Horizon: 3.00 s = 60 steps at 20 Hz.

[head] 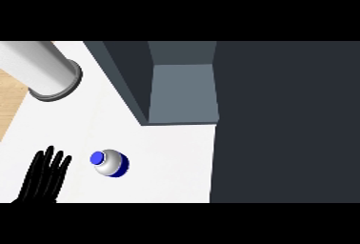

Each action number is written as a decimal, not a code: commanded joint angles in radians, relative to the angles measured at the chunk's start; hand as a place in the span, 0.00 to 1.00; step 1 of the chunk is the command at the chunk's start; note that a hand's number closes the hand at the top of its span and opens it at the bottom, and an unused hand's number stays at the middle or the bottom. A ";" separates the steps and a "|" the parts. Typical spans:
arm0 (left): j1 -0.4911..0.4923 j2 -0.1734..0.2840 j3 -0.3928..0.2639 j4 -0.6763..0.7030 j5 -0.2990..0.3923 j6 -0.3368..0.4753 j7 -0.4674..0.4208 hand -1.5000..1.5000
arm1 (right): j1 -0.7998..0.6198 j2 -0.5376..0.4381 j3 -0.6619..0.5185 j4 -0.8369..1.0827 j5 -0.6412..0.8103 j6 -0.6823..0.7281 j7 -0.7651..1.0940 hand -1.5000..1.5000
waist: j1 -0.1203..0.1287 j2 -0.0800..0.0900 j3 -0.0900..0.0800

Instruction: Pick up the bottled water, place it into the cabinet and close the cabinet

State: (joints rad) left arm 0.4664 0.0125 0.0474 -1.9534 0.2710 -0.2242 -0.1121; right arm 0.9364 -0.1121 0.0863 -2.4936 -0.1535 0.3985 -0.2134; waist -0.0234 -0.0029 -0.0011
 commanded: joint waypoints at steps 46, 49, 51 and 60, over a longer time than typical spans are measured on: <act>-0.662 0.044 0.221 1.371 -0.050 -0.235 -0.710 1.00 | 0.298 0.033 -0.176 -0.098 -0.090 0.190 -0.246 0.00 | 0.001 0.004 -0.001; -0.662 0.020 0.201 1.326 -0.043 -0.223 -0.674 1.00 | 0.314 -0.001 -0.224 -0.088 -0.128 0.230 -0.266 0.00 | 0.007 0.002 0.000; -0.677 0.004 0.208 1.283 -0.014 -0.198 -0.622 1.00 | 0.281 0.014 -0.193 -0.099 -0.093 0.197 -0.218 0.00 | 0.017 0.002 0.001; -0.728 -0.012 0.174 1.261 -0.020 -0.076 -0.703 1.00 | 0.259 0.021 -0.172 -0.091 -0.102 0.195 -0.222 0.00 | 0.017 0.003 0.000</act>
State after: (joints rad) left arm -0.2428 0.0115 0.2364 -0.6682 0.2416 -0.3337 -0.7818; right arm 1.2080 -0.0902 -0.0859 -2.4744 -0.1629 0.5861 -0.4832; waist -0.0125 -0.0003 -0.0011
